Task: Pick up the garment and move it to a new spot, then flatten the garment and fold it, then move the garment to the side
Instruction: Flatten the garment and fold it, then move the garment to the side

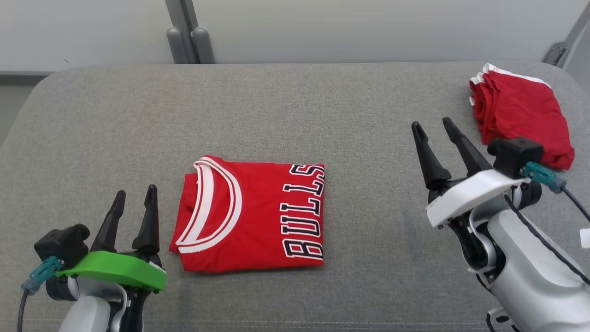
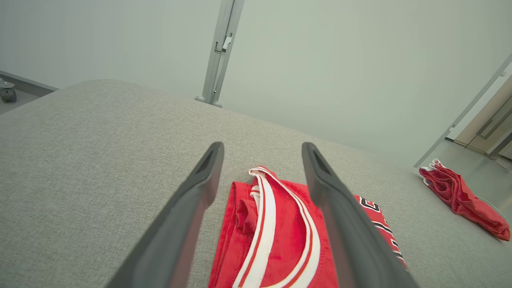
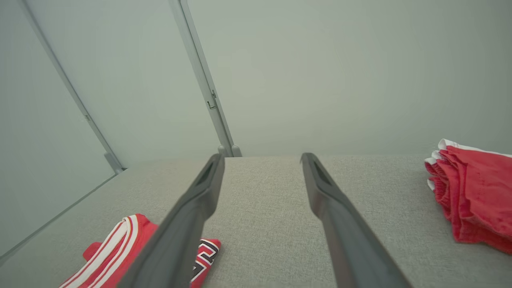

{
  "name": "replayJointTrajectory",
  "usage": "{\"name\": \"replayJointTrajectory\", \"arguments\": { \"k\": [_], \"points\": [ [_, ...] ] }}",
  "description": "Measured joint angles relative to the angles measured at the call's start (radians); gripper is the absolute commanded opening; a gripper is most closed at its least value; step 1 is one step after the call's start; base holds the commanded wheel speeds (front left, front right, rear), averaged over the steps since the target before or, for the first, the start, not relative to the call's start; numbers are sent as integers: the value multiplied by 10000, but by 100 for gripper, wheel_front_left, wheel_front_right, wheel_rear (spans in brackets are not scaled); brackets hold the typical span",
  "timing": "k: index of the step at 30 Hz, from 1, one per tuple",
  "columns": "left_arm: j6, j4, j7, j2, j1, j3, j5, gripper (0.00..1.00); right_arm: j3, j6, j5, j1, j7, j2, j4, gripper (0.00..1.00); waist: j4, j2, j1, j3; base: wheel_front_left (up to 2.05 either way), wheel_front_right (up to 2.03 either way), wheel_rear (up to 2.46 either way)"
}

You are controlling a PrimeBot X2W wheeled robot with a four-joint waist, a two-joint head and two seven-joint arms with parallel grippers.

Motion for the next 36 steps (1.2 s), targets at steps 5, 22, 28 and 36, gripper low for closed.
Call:
{"name": "replayJointTrajectory", "arguments": {
  "k": [5, 22, 28, 36],
  "points": [
    [0, -35, 0, -75, 37, 19, 81, 100, -198, -46, -414, 569, 0, 82, -234, 100, 42, 0, 0, 16, 0, 0, 0],
    [0, -71, 0, -395, 205, -140, 213, 100, 88, 428, 201, 1820, 12, 876, 424, 100, 304, 0, 0, -26, 0, 0, 0],
    [0, -65, 0, -487, 204, -263, 276, 100, 65, 754, 895, 1793, 493, 1162, 1103, 100, 645, -1, 0, 6, 0, 0, 0],
    [0, -88, 0, -491, 200, -270, 426, 100, 67, 1179, 1835, 1232, 1639, 1708, 2034, 100, 1118, 0, 0, 111, 0, 0, 0]
  ]
}}
